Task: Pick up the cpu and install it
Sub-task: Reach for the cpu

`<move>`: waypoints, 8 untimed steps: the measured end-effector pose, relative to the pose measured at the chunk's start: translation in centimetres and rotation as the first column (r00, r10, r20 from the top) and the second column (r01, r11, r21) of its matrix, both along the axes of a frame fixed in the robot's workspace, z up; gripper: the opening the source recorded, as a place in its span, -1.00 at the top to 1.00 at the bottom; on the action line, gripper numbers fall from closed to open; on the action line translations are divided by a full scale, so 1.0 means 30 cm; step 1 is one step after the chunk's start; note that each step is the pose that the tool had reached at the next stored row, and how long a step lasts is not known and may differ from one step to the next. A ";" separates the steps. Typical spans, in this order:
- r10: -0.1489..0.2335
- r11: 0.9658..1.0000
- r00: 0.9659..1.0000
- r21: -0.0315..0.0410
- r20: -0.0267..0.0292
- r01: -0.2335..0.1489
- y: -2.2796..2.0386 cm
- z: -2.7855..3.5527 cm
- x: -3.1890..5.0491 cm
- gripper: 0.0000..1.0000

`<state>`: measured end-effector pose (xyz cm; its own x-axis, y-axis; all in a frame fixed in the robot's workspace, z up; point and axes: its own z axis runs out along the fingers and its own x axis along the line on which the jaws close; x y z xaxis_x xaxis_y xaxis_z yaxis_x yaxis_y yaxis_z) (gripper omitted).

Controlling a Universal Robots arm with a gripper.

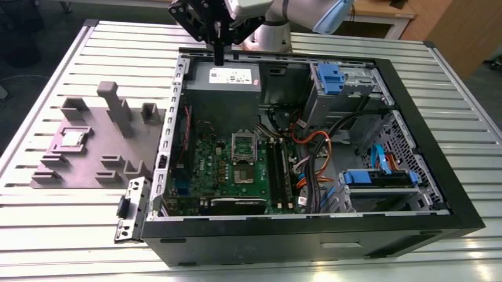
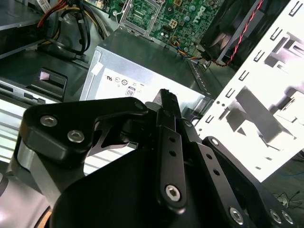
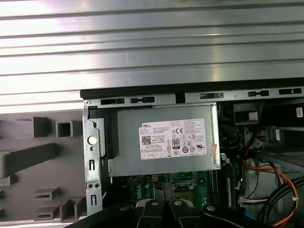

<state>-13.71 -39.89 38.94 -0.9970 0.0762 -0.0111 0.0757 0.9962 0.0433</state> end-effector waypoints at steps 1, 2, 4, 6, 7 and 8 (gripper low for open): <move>0.000 1.000 1.000 0.000 -0.001 0.000 0.000 0.000 0.000 0.79; 0.000 1.000 1.000 0.000 -0.001 0.000 0.000 -0.001 0.000 0.79; 0.000 1.000 1.000 0.000 -0.002 0.000 0.000 -0.002 -0.001 0.79; 0.000 1.000 1.000 0.000 -0.003 0.000 0.000 -0.002 -0.001 0.79; 0.000 1.000 1.000 0.000 -0.004 0.000 0.000 -0.003 -0.002 0.79; 0.000 1.000 1.000 0.000 -0.005 0.000 0.000 -0.004 -0.003 0.79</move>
<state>-13.79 -39.89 38.83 -0.9971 0.0763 -0.0065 0.0759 0.9962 0.0430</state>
